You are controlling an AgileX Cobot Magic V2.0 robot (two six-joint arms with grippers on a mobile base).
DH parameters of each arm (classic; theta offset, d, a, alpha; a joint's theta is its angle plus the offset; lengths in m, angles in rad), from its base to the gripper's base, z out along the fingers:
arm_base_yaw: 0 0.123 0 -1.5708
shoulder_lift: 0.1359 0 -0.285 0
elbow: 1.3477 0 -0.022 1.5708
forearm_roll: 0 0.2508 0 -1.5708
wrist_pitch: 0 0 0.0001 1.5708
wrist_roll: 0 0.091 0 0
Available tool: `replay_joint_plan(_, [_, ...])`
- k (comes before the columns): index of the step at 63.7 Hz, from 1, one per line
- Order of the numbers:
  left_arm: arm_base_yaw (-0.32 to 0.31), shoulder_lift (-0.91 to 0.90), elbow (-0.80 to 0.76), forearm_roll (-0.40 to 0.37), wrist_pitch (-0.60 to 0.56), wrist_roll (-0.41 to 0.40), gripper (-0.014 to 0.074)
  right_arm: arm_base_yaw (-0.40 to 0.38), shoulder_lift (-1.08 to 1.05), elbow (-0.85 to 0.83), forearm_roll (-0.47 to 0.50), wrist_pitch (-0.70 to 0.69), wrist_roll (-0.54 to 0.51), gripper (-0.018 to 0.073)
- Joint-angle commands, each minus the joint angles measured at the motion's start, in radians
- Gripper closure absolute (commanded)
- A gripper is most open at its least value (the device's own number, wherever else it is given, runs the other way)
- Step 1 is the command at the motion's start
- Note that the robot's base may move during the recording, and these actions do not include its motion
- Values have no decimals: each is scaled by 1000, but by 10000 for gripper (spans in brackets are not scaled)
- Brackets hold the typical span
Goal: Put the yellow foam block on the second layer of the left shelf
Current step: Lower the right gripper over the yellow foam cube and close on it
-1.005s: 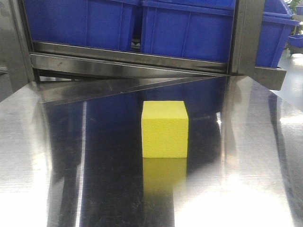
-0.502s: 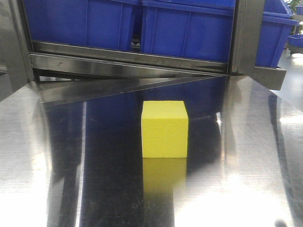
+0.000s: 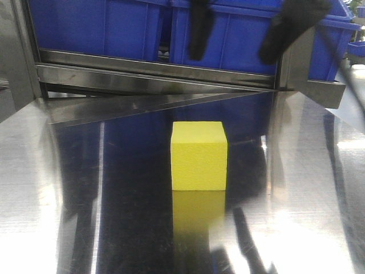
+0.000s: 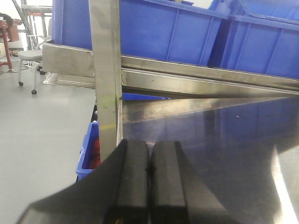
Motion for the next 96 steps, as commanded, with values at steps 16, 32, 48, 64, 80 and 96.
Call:
replay_joint_plan(16, [-1, 4, 26, -7, -87, -4, 460, 81, 85, -92, -105, -1, 175, -43])
replay_joint_plan(32, [-1, 4, 26, -7, -87, -4, 460, 83, 127, -92, -109, 1, 227, -43])
replay_joint_plan(48, [-1, 4, 26, -7, -87, -4, 460, 83, 175, -83, -110, 9, 227, -43])
replay_joint_plan(64, [-1, 4, 26, -7, -87, -4, 460, 83, 220, -75, -111, 6, 227, -43])
replay_joint_plan(80, [-1, 4, 26, -7, -87, -4, 460, 83, 265, -75, -111, 0, 227, -43])
replay_joint_plan(96, [-1, 4, 26, -7, -87, -4, 460, 79, 286, -75, -111, -3, 227, -16])
